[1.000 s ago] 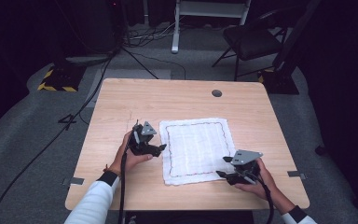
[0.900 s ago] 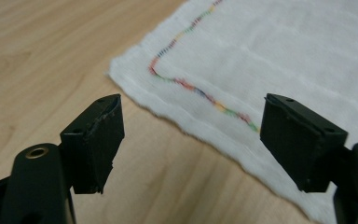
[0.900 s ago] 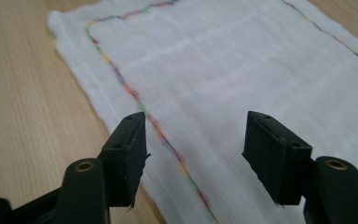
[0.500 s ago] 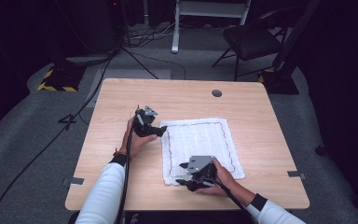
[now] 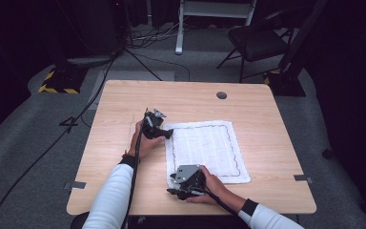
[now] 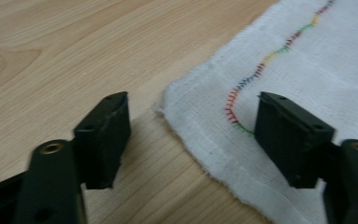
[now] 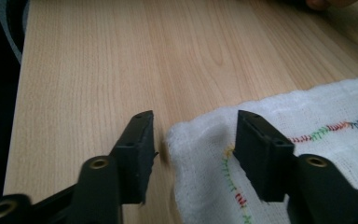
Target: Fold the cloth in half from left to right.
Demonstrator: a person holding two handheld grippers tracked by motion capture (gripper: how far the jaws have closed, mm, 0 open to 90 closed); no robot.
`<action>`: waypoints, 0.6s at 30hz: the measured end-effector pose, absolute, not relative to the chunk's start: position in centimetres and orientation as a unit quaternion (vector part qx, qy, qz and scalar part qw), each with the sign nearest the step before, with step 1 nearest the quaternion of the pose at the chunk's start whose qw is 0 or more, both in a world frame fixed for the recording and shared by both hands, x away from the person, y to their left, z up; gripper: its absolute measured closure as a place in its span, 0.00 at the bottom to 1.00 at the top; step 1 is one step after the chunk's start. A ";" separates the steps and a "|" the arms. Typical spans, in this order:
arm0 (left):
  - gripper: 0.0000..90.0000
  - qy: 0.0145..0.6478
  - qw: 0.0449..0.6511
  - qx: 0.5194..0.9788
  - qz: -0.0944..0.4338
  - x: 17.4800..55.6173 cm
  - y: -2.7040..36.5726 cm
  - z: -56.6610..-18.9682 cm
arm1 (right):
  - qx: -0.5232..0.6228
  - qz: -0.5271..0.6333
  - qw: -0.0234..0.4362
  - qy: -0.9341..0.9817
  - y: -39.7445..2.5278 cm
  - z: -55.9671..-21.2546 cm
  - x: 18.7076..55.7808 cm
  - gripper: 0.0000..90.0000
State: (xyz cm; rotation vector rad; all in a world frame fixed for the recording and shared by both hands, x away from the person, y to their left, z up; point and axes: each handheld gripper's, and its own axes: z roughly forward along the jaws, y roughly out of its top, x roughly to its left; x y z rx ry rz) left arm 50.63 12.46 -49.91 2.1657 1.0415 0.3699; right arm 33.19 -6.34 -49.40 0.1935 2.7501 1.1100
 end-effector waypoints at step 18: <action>0.96 0.375 0.364 0.846 0.107 50.2 13.5 -49.1 | 0.074 0.362 0.105 0.923 -6.9 -48.9 33.3 0.95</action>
